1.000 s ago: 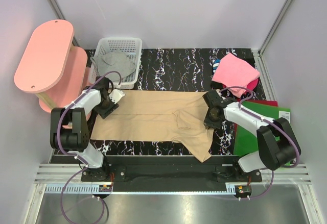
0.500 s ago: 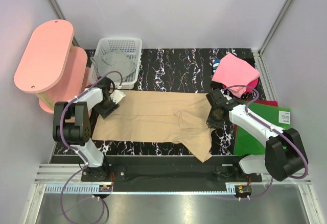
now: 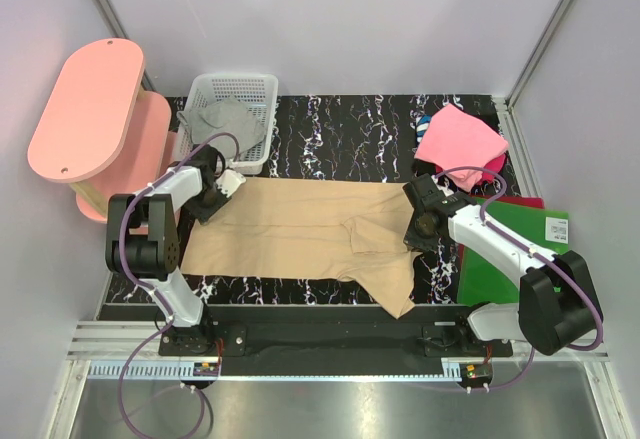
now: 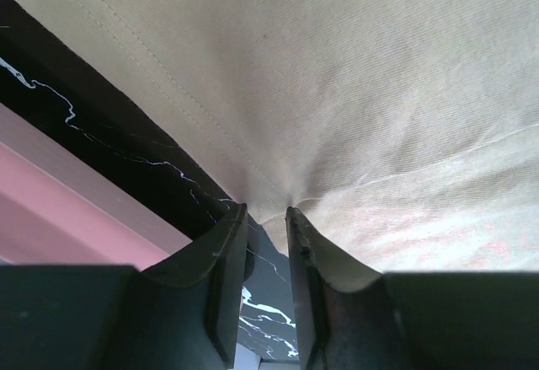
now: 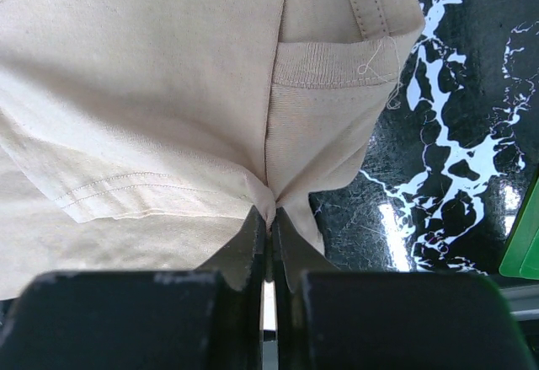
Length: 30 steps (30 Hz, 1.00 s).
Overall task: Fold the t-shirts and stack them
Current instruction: Flatten out the tshirt
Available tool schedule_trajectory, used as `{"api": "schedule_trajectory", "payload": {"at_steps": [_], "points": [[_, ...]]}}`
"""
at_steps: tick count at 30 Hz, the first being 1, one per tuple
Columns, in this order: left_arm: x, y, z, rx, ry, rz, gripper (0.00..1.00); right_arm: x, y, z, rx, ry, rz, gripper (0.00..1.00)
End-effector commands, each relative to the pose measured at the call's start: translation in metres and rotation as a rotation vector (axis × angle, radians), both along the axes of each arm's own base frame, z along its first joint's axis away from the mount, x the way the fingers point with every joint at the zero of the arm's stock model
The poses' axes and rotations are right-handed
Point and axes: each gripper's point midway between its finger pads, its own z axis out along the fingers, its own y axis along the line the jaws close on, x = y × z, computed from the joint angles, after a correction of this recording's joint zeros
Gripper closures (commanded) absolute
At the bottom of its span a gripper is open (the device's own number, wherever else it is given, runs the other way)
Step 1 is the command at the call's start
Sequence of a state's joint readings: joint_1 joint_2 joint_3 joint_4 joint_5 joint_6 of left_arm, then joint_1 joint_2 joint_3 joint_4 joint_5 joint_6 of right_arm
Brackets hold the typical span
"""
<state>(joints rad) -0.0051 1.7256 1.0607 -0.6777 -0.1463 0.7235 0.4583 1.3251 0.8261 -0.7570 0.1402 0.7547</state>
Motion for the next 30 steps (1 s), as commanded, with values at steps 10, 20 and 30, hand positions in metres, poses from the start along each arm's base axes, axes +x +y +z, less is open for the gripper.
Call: {"api": "schedule_trajectory", "payload": {"at_steps": [10,20,30], "points": [[-0.003,0.002,-0.009,0.002,0.02,0.014,0.55,0.004,-0.002,0.012,-0.017,-0.034,0.007,0.97],[0.002,0.0,-0.007,-0.011,0.007,0.015,0.8,0.004,-0.002,0.02,-0.01,-0.049,0.007,0.97],[0.008,0.002,0.01,0.002,-0.033,0.01,0.93,0.006,-0.003,0.034,-0.006,-0.081,0.014,0.97]]}}
